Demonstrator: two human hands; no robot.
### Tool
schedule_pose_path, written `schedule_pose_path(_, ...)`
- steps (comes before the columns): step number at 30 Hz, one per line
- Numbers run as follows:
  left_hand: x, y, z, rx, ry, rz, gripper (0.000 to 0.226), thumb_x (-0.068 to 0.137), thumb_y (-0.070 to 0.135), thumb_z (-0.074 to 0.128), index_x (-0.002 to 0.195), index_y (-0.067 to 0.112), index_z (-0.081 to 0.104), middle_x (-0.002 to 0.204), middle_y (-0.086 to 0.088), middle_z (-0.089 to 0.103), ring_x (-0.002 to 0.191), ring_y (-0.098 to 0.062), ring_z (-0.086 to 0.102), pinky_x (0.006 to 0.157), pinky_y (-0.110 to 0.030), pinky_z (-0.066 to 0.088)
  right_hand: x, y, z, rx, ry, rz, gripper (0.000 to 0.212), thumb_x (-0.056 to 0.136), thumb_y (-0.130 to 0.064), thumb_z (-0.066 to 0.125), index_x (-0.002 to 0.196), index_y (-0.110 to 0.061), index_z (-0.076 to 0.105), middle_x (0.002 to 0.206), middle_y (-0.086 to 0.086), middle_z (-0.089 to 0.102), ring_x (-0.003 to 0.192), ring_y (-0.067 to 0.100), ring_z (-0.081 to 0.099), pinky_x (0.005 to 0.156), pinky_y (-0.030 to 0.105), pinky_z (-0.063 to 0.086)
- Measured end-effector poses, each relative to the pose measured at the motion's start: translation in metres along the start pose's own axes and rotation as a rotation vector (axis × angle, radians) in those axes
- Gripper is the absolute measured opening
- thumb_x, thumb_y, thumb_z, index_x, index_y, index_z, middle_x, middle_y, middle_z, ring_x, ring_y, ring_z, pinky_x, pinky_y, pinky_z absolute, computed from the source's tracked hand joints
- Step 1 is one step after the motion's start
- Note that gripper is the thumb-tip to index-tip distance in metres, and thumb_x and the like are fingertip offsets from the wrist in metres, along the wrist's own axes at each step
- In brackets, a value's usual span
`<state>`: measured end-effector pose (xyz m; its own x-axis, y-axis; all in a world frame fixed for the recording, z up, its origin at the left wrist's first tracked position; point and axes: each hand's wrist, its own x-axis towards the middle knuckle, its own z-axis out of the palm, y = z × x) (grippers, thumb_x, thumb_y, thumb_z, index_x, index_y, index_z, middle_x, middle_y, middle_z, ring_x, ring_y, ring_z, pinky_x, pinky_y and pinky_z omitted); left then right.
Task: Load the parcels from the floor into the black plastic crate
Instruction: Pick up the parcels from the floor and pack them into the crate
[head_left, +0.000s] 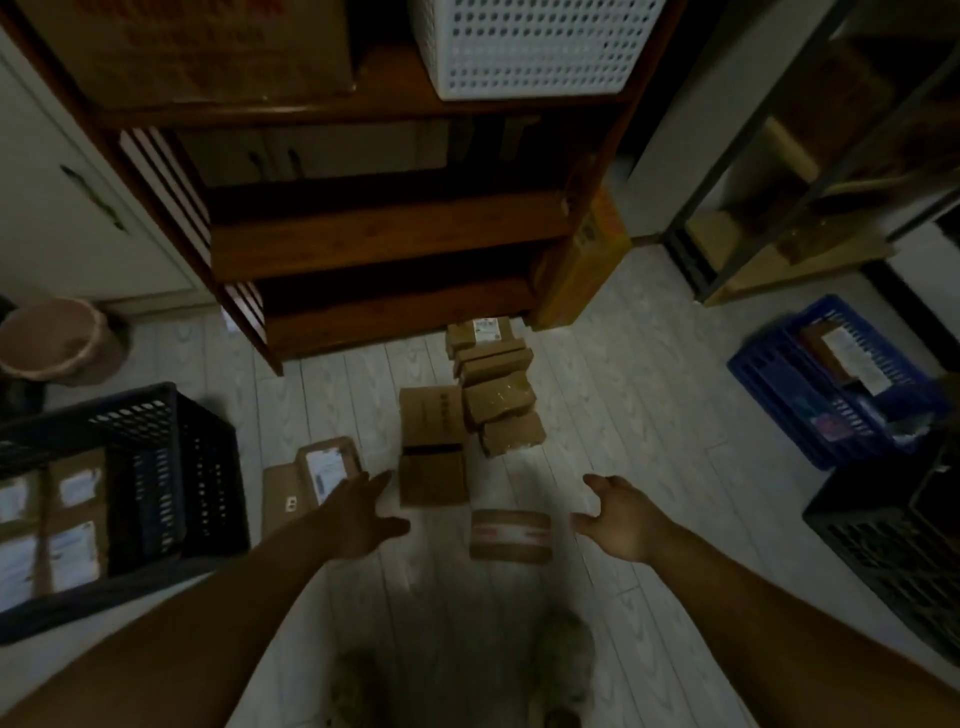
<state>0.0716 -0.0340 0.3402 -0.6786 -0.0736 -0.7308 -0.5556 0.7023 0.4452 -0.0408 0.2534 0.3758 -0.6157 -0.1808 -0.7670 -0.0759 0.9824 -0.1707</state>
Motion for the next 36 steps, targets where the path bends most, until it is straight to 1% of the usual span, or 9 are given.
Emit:
schedule_pose_path(4, 0.076, 0.008, 0.055, -0.099, -0.004, -0.099, 0.079, 0.091, 0.041, 0.056, 0.150, 0.016, 0.011, 0.156, -0.008, 0.018, 0.143, -0.024, 0.021, 0.114, -0.030, 0.019, 0.095, 0.046, 0.016, -0.034, -0.082, -0.041, 0.074, 0.093, -0.046, 0.052, 0.151, -0.016, 0.019, 0.154, 0.011, 0.027, 0.137, 0.028, 0.035, 0.109, 0.033, 0.034)
schedule_pose_path(11, 0.235, 0.017, 0.183, -0.343, -0.010, -0.263, 0.071, 0.091, 0.035, 0.057, 0.149, 0.015, 0.020, 0.153, -0.002, 0.026, 0.139, -0.024, 0.031, 0.108, -0.027, 0.029, 0.281, 0.127, 0.105, -0.043, -0.187, -0.063, 0.074, 0.093, -0.044, 0.054, 0.151, -0.014, 0.020, 0.153, 0.013, 0.029, 0.137, 0.029, 0.035, 0.108, 0.035, 0.036)
schedule_pose_path(13, 0.278, 0.014, 0.216, -0.431, -0.021, -0.275, 0.063, 0.092, 0.026, 0.058, 0.146, 0.011, 0.028, 0.142, 0.005, 0.036, 0.131, -0.025, 0.042, 0.094, -0.018, 0.036, 0.324, 0.141, 0.142, 0.047, -0.199, -0.048, 0.073, 0.091, -0.044, 0.057, 0.149, -0.014, 0.024, 0.146, 0.012, 0.038, 0.129, 0.028, 0.045, 0.098, 0.033, 0.045)
schedule_pose_path(15, 0.315, 0.012, 0.245, -0.512, -0.013, -0.281, 0.055, 0.094, 0.019, 0.055, 0.143, 0.010, 0.033, 0.140, -0.005, 0.044, 0.126, -0.024, 0.045, 0.080, -0.014, 0.034, 0.366, 0.157, 0.186, 0.187, -0.196, 0.013, 0.075, 0.088, -0.043, 0.063, 0.148, -0.016, 0.026, 0.139, 0.010, 0.047, 0.115, 0.025, 0.055, 0.086, 0.031, 0.051)
schedule_pose_path(20, 0.380, -0.019, 0.316, -0.743, -0.078, -0.306, 0.028, 0.090, 0.016, 0.058, 0.116, 0.022, 0.050, 0.097, 0.007, 0.056, 0.088, -0.011, 0.058, 0.049, -0.007, 0.044, 0.435, 0.179, 0.291, 0.621, -0.233, 0.241, 0.107, 0.080, -0.031, 0.076, 0.153, -0.020, -0.002, 0.151, 0.013, 0.032, 0.131, 0.035, 0.042, 0.101, 0.041, 0.044)
schedule_pose_path(24, 0.394, -0.034, 0.345, -0.901, -0.076, -0.362, 0.011, 0.091, 0.020, 0.059, 0.102, 0.020, 0.057, 0.084, 0.000, 0.059, 0.063, -0.007, 0.058, 0.042, -0.015, 0.046, 0.443, 0.181, 0.328, 0.764, -0.122, 0.264, 0.111, 0.076, -0.028, 0.079, 0.152, -0.027, -0.002, 0.147, 0.014, 0.038, 0.125, 0.034, 0.048, 0.098, 0.051, 0.047)
schedule_pose_path(28, 0.361, -0.026, 0.324, -0.981, -0.042, -0.423, 0.040, 0.085, 0.028, 0.067, 0.113, 0.032, 0.040, 0.101, 0.002, 0.054, 0.085, -0.017, 0.057, 0.061, -0.028, 0.050, 0.405, 0.174, 0.302, 0.794, -0.020, 0.200, 0.092, 0.081, -0.023, 0.075, 0.151, -0.026, 0.016, 0.135, 0.008, 0.051, 0.109, 0.024, 0.058, 0.083, 0.042, 0.057)
schedule_pose_path(31, 0.312, -0.013, 0.282, -1.019, -0.023, -0.369, 0.035, 0.088, 0.019, 0.063, 0.112, 0.031, 0.039, 0.097, 0.008, 0.051, 0.081, -0.009, 0.054, 0.052, -0.018, 0.047, 0.362, 0.151, 0.258, 0.681, 0.031, 0.126, 0.092, 0.078, -0.034, 0.075, 0.150, -0.031, 0.017, 0.132, 0.008, 0.050, 0.112, 0.029, 0.058, 0.076, 0.039, 0.058)
schedule_pose_path(36, 0.215, -0.007, 0.182, -0.947, 0.212, -0.212, 0.036, 0.085, 0.006, 0.065, 0.107, 0.028, 0.047, 0.097, 0.006, 0.057, 0.089, -0.016, 0.059, 0.061, -0.020, 0.049, 0.269, 0.060, 0.162, 0.650, 0.034, 0.005, 0.096, 0.083, -0.023, 0.071, 0.152, -0.033, 0.005, 0.138, 0.012, 0.043, 0.119, 0.034, 0.051, 0.087, 0.047, 0.054)
